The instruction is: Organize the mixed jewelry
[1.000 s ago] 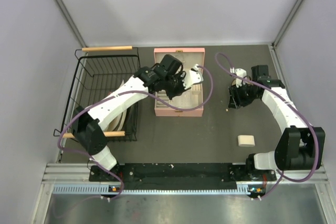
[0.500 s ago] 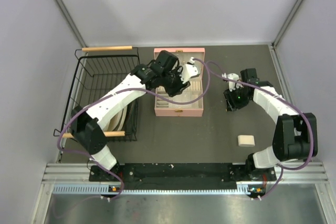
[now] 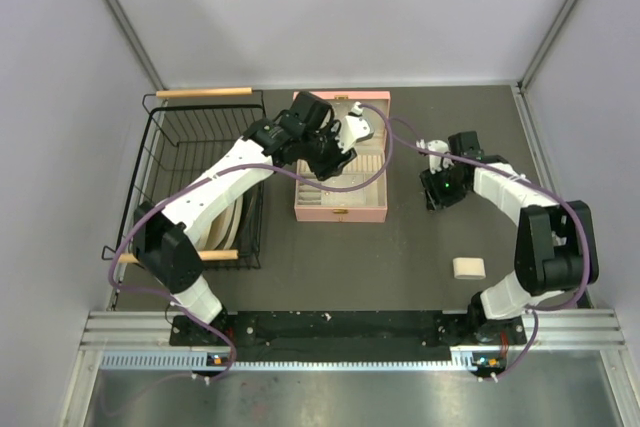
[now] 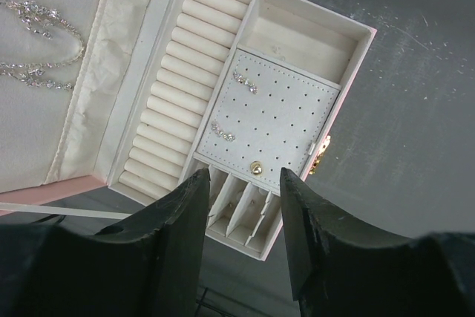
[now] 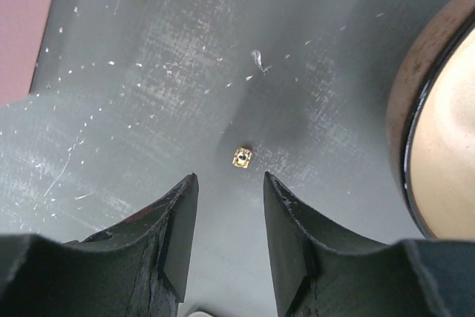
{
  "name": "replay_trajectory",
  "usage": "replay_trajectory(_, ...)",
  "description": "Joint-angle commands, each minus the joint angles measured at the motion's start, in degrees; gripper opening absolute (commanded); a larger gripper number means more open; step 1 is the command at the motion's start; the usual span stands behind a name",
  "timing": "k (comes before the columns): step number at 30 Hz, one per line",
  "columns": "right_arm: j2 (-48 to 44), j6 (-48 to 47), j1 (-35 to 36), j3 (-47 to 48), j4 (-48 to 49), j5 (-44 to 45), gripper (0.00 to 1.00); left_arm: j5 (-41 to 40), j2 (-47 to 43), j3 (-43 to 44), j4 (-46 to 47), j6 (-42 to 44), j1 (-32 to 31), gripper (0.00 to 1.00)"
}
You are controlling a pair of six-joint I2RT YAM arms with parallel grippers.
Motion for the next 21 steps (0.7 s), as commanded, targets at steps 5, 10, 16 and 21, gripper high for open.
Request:
replay_trajectory(5, 1.42, 1.39, 0.51, -1.85, 3.44, 1.0, 0.41, 1.07, -3.33, 0.74, 2.53, -0.33, 0.55, 0.49)
replay_trajectory(10, 1.95, 1.57, 0.43, -2.03, 3.88, 1.17, 0.4, 1.16, -3.42, 0.12, 2.62, -0.16, 0.9, 0.49)
replay_trajectory(16, 2.74, 1.92, 0.51, -1.68, 4.23, 1.35, 0.38, 1.16, -3.77, -0.32, 2.53, 0.02, 1.25, 0.49)
replay_trajectory(21, 3.18, 2.01, 0.78, -1.59, 4.67, 1.87, 0.36, 1.16, -3.86, -0.32, 2.53, 0.11, 1.43, 0.49)
